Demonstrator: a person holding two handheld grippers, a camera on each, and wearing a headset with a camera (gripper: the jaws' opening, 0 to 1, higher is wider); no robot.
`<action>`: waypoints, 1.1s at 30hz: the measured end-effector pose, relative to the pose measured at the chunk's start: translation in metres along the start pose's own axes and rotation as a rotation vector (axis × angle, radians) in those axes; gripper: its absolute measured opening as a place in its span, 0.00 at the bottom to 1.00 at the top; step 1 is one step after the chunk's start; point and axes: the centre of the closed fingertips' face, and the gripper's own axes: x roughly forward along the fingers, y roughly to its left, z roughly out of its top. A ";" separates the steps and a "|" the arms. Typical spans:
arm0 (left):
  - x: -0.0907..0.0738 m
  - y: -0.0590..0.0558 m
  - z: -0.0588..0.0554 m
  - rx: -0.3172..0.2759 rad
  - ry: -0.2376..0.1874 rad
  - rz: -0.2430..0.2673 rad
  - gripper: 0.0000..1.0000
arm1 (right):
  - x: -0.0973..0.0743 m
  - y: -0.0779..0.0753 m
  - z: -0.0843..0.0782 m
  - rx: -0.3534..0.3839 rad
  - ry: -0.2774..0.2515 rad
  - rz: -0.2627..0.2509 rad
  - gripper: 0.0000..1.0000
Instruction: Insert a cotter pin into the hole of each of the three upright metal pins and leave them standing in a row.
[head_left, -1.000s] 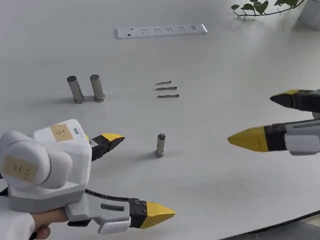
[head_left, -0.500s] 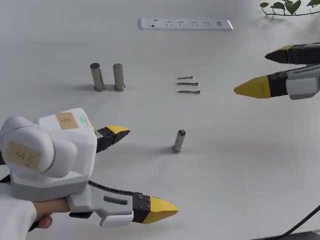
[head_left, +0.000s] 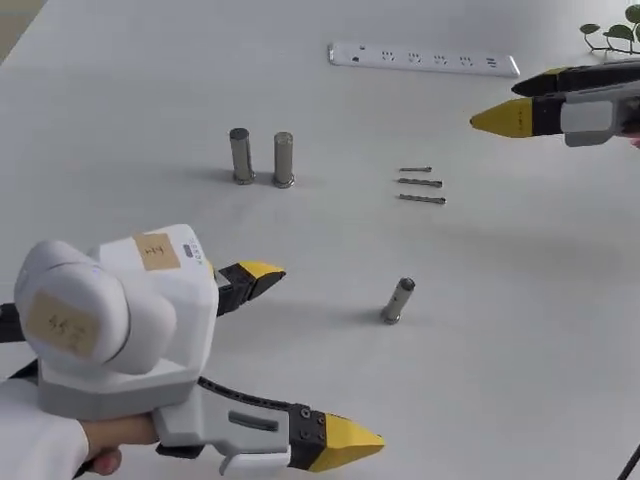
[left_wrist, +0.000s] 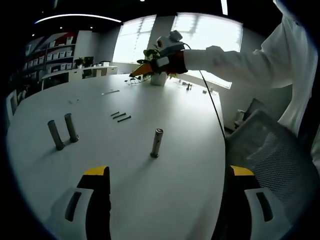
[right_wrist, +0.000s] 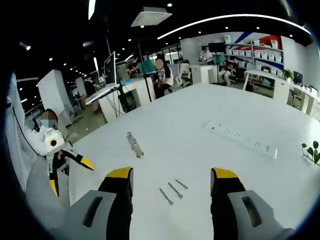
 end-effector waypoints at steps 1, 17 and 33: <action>-0.001 0.000 0.000 -0.006 -0.001 0.002 0.98 | 0.006 -0.002 0.002 -0.010 0.011 0.000 0.58; -0.014 0.010 -0.002 -0.061 -0.028 0.059 0.99 | 0.057 -0.017 -0.037 -0.226 0.296 0.037 0.30; -0.020 0.024 -0.010 -0.101 -0.033 0.101 0.99 | 0.085 -0.019 -0.078 -0.409 0.545 0.085 0.18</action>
